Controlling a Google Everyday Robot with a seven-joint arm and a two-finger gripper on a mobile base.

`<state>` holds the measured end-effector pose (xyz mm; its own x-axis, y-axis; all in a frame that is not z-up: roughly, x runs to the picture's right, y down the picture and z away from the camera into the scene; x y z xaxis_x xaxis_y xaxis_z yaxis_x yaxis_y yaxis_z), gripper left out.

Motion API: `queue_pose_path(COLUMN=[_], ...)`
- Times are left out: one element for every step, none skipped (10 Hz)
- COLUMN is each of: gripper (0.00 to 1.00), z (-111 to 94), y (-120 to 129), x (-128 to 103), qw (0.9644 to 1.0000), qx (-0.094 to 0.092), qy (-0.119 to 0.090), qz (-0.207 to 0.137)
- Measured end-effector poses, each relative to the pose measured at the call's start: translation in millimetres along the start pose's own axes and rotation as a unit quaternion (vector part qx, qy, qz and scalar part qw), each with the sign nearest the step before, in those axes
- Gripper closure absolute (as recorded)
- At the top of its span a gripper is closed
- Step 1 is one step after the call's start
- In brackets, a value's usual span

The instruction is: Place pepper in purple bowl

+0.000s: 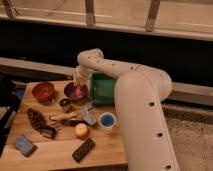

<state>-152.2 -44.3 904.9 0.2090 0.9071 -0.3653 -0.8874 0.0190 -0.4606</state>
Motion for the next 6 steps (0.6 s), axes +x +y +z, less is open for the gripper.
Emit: queue_pose_path(gripper=[0.82, 0.70, 0.59, 0.52, 0.48, 0.48], z=[-0.8, -5.3, -6.4, -7.4, -7.3, -7.5], y=[1.0, 3.7, 8.2, 12.0, 13.8, 13.6], x=[-1.0, -2.5, -1.2, -0.2, 0.8, 0.9], qw=[1.0000, 1.0000, 0.9999, 0.9998, 0.9997, 0.9997], qx=[0.000, 0.001, -0.002, -0.008, -0.011, -0.011], qy=[-0.001, -0.003, 0.000, 0.005, 0.008, 0.008], qz=[-0.003, -0.007, -0.013, -0.018, -0.020, -0.020])
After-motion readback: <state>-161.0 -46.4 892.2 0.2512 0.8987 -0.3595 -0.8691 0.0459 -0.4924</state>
